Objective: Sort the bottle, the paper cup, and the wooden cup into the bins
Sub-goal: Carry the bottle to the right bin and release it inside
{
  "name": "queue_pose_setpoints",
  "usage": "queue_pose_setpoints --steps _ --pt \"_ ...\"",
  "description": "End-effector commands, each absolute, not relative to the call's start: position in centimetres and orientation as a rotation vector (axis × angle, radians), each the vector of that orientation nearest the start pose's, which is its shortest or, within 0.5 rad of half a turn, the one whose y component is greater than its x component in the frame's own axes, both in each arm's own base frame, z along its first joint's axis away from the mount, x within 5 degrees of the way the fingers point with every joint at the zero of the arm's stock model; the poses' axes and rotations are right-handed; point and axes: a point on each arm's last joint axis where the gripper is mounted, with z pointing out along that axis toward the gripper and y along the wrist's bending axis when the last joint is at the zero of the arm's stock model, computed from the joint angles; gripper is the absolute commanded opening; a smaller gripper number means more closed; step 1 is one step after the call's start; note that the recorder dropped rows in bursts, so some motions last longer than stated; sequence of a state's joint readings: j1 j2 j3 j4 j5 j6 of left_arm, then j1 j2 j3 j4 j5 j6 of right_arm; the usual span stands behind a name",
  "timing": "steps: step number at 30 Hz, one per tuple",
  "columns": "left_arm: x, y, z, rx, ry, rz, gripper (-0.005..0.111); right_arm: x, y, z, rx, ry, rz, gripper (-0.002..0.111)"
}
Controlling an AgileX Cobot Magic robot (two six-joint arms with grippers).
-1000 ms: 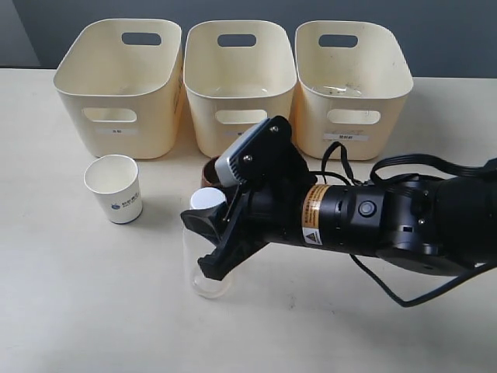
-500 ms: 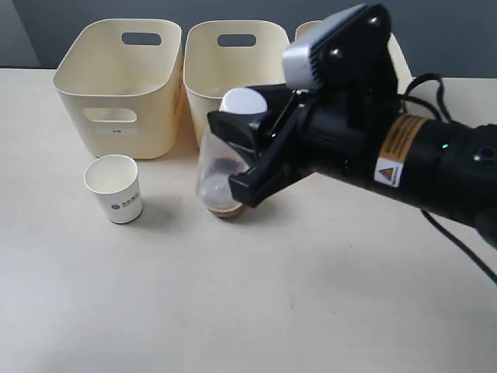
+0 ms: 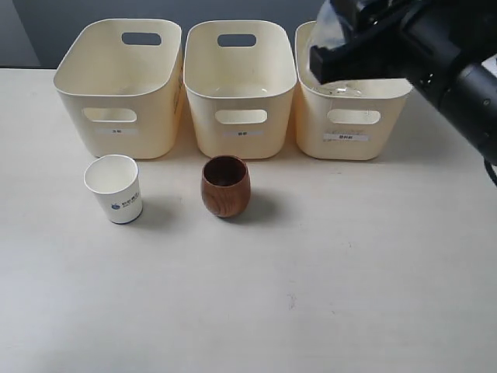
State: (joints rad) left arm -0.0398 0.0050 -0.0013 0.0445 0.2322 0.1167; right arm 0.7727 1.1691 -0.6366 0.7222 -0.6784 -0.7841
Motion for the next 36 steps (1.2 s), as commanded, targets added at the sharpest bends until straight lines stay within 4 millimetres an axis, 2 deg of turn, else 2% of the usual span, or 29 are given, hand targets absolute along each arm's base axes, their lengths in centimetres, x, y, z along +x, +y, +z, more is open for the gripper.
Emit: queue_pose_setpoints --steps 1,7,10,20,23,29,36 --pt "5.6 -0.1 19.2 0.164 1.708 0.093 0.000 20.3 12.7 32.7 -0.216 1.366 0.037 -0.001" --pt "5.6 -0.1 19.2 0.164 1.708 0.093 0.000 20.4 12.5 33.8 -0.185 1.323 0.004 -0.001" --pt "5.6 -0.1 19.2 0.164 1.708 0.093 0.000 21.2 12.6 34.3 -0.161 1.341 -0.031 -0.001" --pt "5.6 -0.1 19.2 0.164 1.708 0.093 0.000 26.9 11.9 33.6 -0.137 1.464 -0.123 -0.001" --pt "5.6 -0.1 19.2 0.164 1.708 0.093 0.000 28.5 12.0 33.0 -0.134 1.483 -0.150 -0.001" --pt "5.6 -0.1 19.2 0.164 1.708 0.093 0.000 32.4 13.8 30.8 -0.228 1.564 -0.116 -0.001" --pt "5.6 -0.1 19.2 0.164 1.708 0.093 0.000 36.6 13.7 28.0 -0.108 1.622 -0.123 -0.001"
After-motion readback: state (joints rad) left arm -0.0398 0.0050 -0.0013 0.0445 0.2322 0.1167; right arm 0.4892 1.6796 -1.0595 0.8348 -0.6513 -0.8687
